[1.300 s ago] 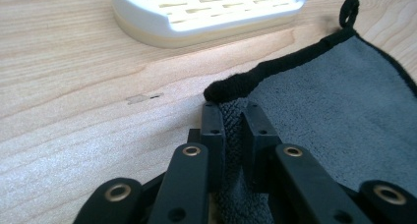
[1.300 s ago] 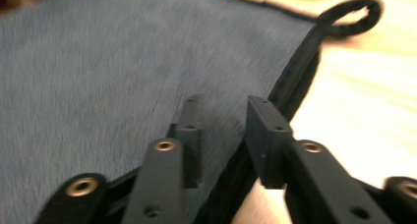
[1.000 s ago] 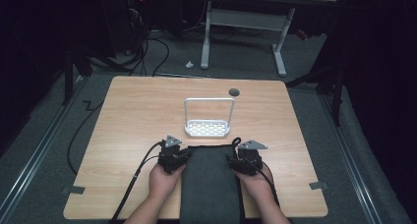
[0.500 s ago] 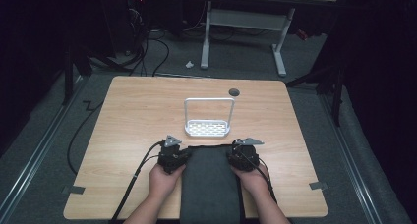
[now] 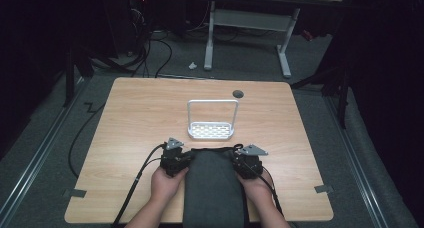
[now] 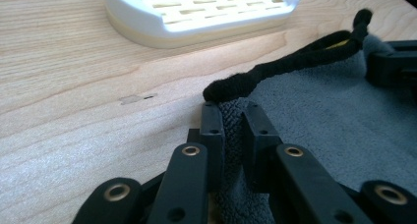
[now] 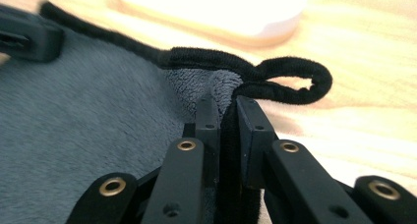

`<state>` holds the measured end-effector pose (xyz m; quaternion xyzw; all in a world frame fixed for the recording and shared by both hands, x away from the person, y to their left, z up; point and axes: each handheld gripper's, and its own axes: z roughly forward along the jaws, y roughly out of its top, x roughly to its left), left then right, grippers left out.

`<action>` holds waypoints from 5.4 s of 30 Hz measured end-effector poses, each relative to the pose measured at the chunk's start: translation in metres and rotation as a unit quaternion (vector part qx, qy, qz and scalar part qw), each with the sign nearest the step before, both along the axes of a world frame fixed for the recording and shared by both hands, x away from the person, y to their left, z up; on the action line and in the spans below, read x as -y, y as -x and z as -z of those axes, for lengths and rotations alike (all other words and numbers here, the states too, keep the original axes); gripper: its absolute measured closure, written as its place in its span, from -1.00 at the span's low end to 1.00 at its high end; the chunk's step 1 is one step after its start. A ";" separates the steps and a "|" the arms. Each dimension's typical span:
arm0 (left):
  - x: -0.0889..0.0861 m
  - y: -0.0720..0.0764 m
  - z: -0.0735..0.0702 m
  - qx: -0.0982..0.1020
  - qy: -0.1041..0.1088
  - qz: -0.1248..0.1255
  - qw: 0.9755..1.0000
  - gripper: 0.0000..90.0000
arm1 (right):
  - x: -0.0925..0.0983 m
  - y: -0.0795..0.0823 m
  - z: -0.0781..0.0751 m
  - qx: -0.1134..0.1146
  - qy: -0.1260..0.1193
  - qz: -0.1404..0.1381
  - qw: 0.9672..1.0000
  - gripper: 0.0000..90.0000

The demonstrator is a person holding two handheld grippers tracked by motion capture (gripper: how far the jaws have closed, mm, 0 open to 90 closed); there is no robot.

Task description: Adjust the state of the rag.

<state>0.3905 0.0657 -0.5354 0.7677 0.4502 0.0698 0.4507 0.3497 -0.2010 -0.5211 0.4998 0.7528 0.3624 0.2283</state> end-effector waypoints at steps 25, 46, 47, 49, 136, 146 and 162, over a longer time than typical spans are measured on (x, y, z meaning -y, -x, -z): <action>-0.007 0.011 -0.055 0.086 0.049 -0.016 0.995 0.88 | 0.005 0.014 -0.042 0.096 -0.052 -0.006 0.994 0.82; -0.016 0.001 -0.107 0.139 0.070 -0.027 0.987 0.89 | -0.002 0.002 -0.091 0.143 -0.051 -0.004 0.988 0.81; -0.016 0.000 -0.109 0.141 0.071 -0.027 0.987 0.89 | -0.002 0.001 -0.093 0.146 -0.053 -0.003 0.988 0.81; -0.016 -0.001 -0.114 0.146 0.075 -0.028 0.986 0.89 | -0.002 0.000 -0.097 0.148 -0.057 -0.002 0.987 0.81; -0.004 -0.140 -0.155 0.170 0.024 -0.014 0.985 0.88 | 0.014 -0.133 -0.153 0.177 -0.042 -0.021 0.983 0.81; -0.008 -0.144 -0.138 0.130 0.029 -0.010 0.991 0.84 | 0.015 -0.137 -0.137 0.146 -0.038 -0.020 0.988 0.82; -0.012 -0.145 -0.115 0.101 0.051 0.001 0.994 0.84 | 0.026 -0.134 -0.119 0.121 -0.080 -0.049 0.988 0.82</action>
